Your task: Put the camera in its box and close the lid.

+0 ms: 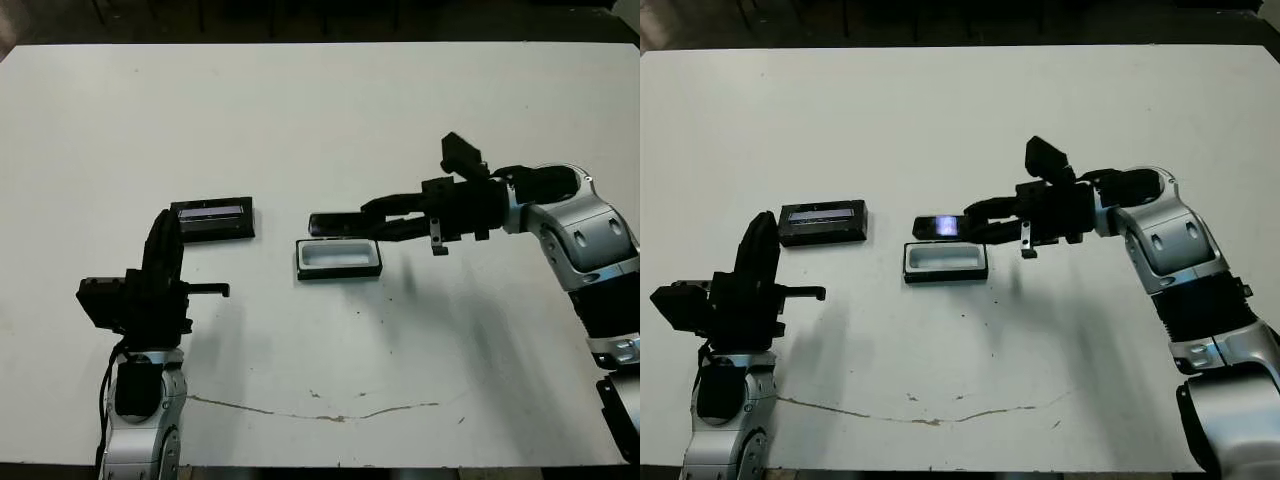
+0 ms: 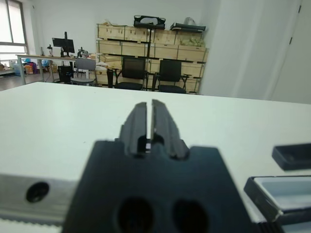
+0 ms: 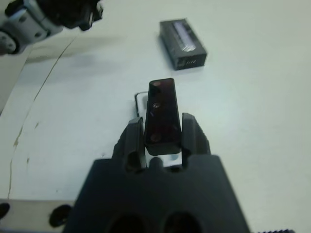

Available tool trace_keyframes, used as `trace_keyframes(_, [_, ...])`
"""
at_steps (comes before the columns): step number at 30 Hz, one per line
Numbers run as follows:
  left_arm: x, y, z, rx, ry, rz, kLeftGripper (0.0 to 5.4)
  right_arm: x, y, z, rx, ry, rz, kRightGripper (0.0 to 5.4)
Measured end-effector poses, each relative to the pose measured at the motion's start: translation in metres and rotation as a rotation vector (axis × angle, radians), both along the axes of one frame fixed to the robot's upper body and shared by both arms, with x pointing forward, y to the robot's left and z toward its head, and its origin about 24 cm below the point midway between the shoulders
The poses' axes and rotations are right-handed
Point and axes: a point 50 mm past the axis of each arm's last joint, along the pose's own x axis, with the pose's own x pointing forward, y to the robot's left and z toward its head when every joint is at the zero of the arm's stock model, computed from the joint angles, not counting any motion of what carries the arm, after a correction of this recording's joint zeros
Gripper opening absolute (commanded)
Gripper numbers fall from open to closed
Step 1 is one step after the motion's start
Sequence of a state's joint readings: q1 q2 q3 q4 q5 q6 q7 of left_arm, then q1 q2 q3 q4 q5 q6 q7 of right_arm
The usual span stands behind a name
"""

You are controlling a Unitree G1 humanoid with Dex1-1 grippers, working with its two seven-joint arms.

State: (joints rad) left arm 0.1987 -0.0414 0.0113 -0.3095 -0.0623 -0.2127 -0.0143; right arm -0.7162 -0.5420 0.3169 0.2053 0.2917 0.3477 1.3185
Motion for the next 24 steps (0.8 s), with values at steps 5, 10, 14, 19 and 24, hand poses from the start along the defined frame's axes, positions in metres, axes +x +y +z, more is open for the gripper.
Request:
trace_keyframes(5, [-0.0001, 0.0002, -0.0013, -0.008, -0.001, -0.003, 0.0, 0.0025, -0.0042, -0.0055, -0.028, 0.035, 0.015, 0.53])
trace_keyframes(10, [-0.0001, 0.0003, -0.0027, -0.008, -0.005, -0.003, 0.0, 0.0034, -0.0042, -0.0034, -0.044, 0.032, 0.025, 0.53])
trace_keyframes(14, [-0.0001, 0.0001, -0.0031, -0.009, -0.004, -0.008, 0.0, 0.0046, -0.0059, -0.0058, -0.055, 0.033, 0.016, 0.53])
trace_keyframes(19, [-0.0001, -0.0005, -0.0032, -0.008, -0.004, -0.013, 0.0, 0.006, -0.0061, -0.009, -0.067, 0.041, 0.006, 0.53])
trace_keyframes(24, [-0.0004, -0.0004, -0.0034, -0.007, -0.007, -0.012, 0.0, 0.0082, -0.0044, -0.0112, -0.076, 0.049, 0.004, 0.53])
